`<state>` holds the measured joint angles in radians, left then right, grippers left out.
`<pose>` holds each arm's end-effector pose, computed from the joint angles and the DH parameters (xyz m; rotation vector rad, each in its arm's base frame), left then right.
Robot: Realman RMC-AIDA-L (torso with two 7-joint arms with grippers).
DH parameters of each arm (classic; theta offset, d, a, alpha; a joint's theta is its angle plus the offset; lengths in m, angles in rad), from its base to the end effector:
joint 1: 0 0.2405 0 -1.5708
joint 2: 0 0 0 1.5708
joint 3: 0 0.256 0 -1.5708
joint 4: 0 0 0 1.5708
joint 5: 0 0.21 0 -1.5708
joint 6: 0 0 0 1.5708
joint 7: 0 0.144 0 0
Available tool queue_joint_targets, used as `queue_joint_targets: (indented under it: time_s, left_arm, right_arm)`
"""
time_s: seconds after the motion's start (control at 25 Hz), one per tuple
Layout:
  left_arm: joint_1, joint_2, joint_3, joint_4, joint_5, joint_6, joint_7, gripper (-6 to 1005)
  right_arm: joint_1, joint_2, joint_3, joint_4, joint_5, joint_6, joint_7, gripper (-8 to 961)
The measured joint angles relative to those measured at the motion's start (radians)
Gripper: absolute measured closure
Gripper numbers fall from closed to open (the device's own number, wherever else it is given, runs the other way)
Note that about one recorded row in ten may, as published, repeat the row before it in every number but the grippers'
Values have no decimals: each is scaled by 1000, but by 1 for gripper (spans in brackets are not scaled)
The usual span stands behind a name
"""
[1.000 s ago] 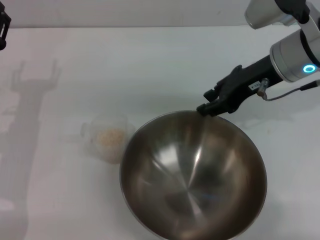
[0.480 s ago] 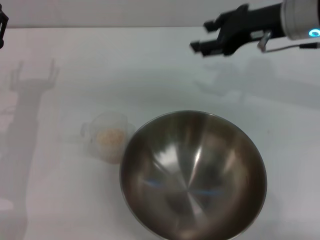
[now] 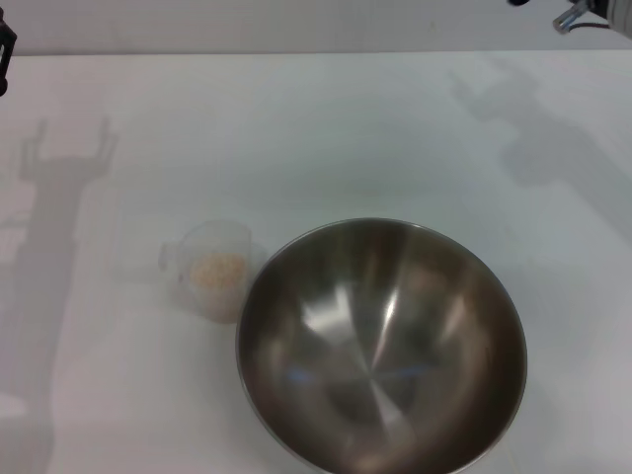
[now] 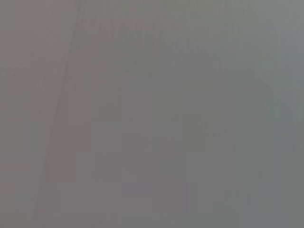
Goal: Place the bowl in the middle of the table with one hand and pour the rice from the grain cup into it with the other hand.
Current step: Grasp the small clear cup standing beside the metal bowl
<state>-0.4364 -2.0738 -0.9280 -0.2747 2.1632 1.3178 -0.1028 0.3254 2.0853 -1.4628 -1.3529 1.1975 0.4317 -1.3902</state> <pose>-0.3007 0.3418 0.0198 -1.3414 -0.4635 -0.9013 0.1739 0.4092 0.0499 -2.0168 0.1974 0.3182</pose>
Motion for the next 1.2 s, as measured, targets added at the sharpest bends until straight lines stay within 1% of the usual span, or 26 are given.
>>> queue_joint_targets:
  time_s: [0.12,0.16,0.2,0.24,0.36,0.4,0.44,0.48,0.52,0.56,0.6,0.64,0.8,1.0,1.08,1.12,1.2]
  left_arm:
    - [4,0,0,0,3,5,0,178]
    - [5,0,1,0,4,7,0,178]
    - [5,0,1,0,4,7,0,178]
    - [5,0,2,0,4,8,0,179]
    - [7,0,5,0,4,18,0,179]
    - [8,0,6,0,5,21,0,179]
    - [8,-1,7,0,5,24,0,179]
    - [8,-1,7,0,5,26,0,179]
    - [7,-2,8,0,6,27,0,179]
    - [6,-2,8,1,6,27,0,179]
    - [5,-2,8,1,6,28,0,179]
    - [4,-2,8,1,6,29,0,179]
    - [16,-1,31,0,8,54,0,180]
    - [61,-1,130,0,9,131,0,180]
    - [89,0,191,4,9,177,5,180]
    - [100,0,213,7,9,190,8,180]
    - [124,1,267,13,9,213,12,181]
  right_arm:
    - [-36,1,-143,14,22,-294,-36,360]
    - [-42,1,-200,26,21,-426,-37,360]
    - [-44,1,-250,41,20,-527,-37,360]
    - [-44,1,-306,59,17,-657,-33,360]
    - [-25,-1,-433,129,5,-929,20,360]
    - [-11,-3,-473,174,-25,-1035,86,360]
    - [-3,-4,-495,205,-49,-1095,134,360]
    - [8,-5,-514,252,-102,-1176,226,360]
    - [17,-6,-526,309,-175,-1254,358,360]
    - [26,-7,-526,391,-286,-1351,587,360]
    - [26,-7,-526,391,-286,-1351,587,360]
    - [31,-8,-521,441,-342,-1398,711,360]
    - [43,-13,-494,622,-465,-1524,1113,360]
    - [72,-19,-436,900,-587,-1653,1527,360]
    - [92,-25,-423,1024,-630,-1724,1674,361]
    - [100,-29,-421,1082,-647,-1758,1735,361]
    - [105,-32,-420,1153,-663,-1800,1785,361]
